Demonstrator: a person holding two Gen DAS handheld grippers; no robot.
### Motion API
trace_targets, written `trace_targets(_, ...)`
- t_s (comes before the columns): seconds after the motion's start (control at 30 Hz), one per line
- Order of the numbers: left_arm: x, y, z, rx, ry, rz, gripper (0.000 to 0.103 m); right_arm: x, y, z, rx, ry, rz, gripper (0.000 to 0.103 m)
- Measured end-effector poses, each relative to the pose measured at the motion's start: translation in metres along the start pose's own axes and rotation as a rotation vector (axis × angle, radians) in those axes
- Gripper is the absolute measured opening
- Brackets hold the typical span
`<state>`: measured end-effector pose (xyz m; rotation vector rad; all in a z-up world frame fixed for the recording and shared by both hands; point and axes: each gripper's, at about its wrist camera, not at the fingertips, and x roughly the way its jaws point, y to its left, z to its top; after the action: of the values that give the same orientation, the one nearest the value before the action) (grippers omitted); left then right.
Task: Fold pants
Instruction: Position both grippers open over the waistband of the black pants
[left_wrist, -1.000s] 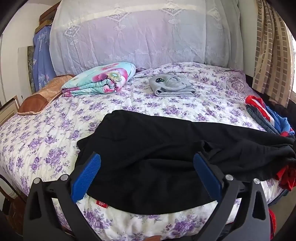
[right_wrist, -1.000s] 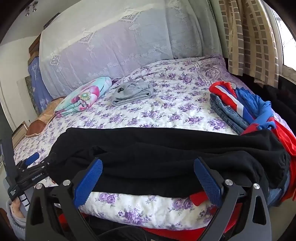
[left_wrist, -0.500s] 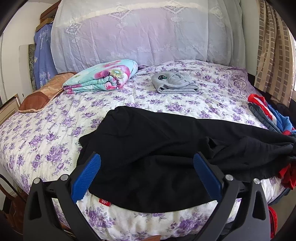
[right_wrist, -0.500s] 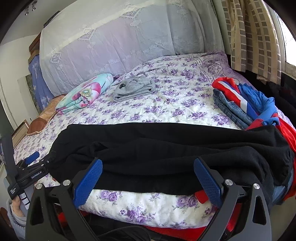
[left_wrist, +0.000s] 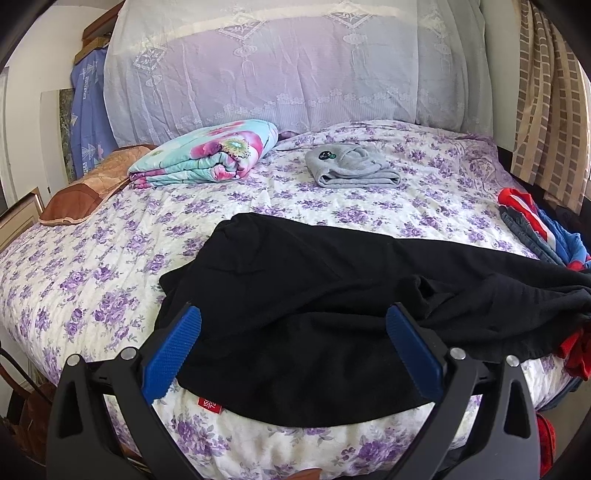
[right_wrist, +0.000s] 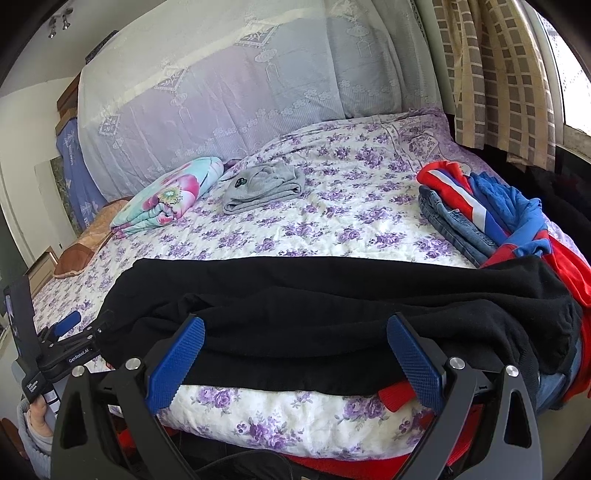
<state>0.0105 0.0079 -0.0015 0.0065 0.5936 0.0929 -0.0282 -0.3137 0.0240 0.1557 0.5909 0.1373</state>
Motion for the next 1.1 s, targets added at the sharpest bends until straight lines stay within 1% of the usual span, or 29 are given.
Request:
trace_targets(0.2, 0.007, 0.000, 0.000, -0.004, 0.021, 0.002, 0.098, 0.000, -0.001, 0.001, 0.005, -0.005, -0.003, 0.099)
trace_targets(0.53, 0.008, 0.000, -0.005, 0.006, 0.016, 0.003, 0.098, 0.003, 0.003, -0.002, -0.008, 0.007, -0.003, 0.099)
trace_targets(0.93, 0.007, -0.004, -0.007, 0.024, 0.006, 0.010, 0.098, -0.002, 0.004, -0.001, -0.021, -0.007, 0.001, 0.099)
trace_targets(1.1, 0.007, -0.007, -0.007, 0.028, 0.004, 0.010, 0.098, -0.007, -0.006, 0.004, 0.019, -0.030, -0.003, 0.099)
